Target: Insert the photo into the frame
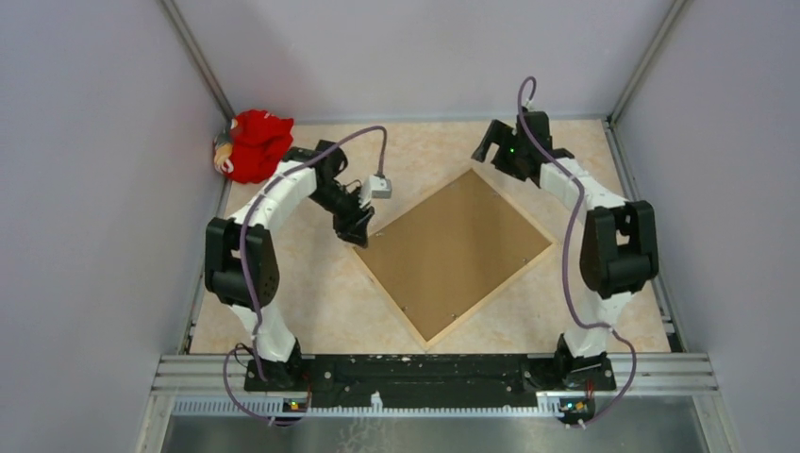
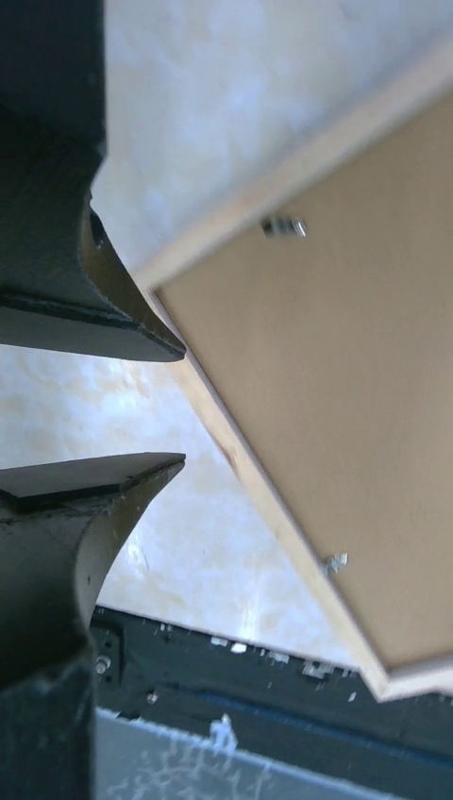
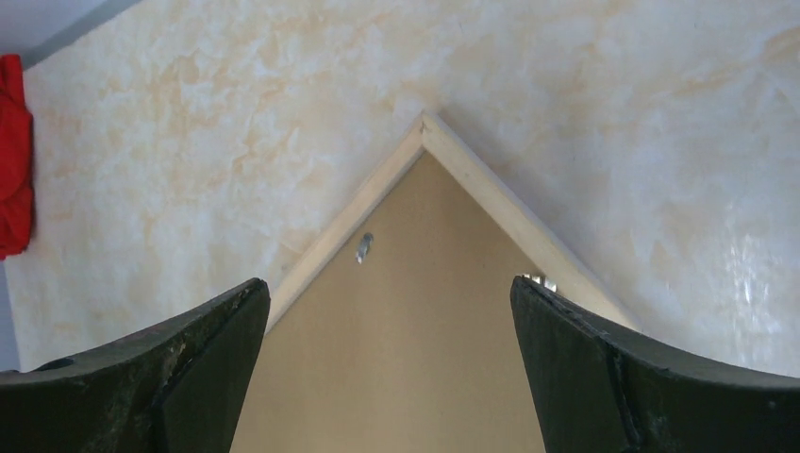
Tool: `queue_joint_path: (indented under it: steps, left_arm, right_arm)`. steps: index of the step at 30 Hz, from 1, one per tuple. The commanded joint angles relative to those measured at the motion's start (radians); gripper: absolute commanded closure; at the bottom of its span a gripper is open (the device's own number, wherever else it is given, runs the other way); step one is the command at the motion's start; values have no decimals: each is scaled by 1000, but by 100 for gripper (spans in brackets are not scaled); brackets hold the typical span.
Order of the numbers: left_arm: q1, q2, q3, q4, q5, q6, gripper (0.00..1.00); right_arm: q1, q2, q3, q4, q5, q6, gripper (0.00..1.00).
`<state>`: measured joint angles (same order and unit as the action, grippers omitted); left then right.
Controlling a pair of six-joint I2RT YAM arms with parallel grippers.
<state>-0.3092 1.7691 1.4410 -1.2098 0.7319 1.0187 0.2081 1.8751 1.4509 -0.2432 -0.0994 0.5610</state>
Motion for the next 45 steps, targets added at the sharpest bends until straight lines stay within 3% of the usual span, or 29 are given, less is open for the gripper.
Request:
queue_joint_path:
  steps: [1,8,16,24,32,39,45]
  left_arm:
    - [111,90,76,110,-25,-115,56]
    - [236,412,298,126,115,-264,69]
    - [239,468,275,123,202,-253,80]
    - [239,442,170,145,211,-223,84]
    - [229,392,53,82,285,-105,84]
    - [201,329,-97,84,290,-36,78]
    - [200,301,-99,97,288,-50,68]
  right_arm:
    - [82,-137,-159,84,48,25,1]
    - [329,-201,-292,159,83,100,3]
    - [562,-98,-284,305,50,258,8]
    - [613,42,-220,375,-11,343,11]
    - [621,25,-308,472,-75,414,14]
    - [652,-40,-430,527,-93,452,15]
    - [661,-105,-510,543,-73,473,15]
